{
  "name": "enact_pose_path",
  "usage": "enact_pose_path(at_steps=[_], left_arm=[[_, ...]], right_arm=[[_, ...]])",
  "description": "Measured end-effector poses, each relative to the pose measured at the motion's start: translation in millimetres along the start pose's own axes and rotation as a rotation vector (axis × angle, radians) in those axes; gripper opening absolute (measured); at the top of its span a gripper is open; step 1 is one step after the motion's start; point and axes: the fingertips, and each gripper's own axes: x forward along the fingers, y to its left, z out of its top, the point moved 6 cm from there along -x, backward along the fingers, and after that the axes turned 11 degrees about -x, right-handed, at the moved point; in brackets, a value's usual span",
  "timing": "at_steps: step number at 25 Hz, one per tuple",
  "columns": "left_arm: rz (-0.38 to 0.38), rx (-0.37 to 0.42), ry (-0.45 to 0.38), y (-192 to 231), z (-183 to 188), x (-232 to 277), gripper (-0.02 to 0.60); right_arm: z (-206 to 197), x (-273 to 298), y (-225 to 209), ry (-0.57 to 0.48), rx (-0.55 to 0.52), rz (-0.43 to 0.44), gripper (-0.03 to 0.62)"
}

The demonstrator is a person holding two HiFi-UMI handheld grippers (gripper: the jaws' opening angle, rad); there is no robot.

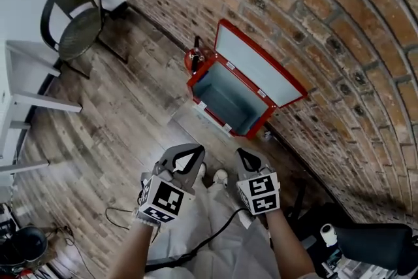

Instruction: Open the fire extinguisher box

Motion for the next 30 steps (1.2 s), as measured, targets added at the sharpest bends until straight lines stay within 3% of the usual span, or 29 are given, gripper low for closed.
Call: enact_pose_path(at_steps=[18,23,30], left_arm=[[0.062,0.102,-0.188,4.1,131.4,-81.2,-0.002],[0.037,0.132,-0.226,-1.4,151.0,-98.8,-0.002],[0.075,0.139,-0.302,3.5,174.8,-113.1,-0.002]], right_arm=[[122.1,-116.0,-32.1,-0.252,-0.019,-0.18,0.005],[146.9,-140.6,-35.4,-0.301,-0.015,-0.21,0.005],[171.6,-168.7,-41.5,-0.365,-0.039,-0.264,0.005]])
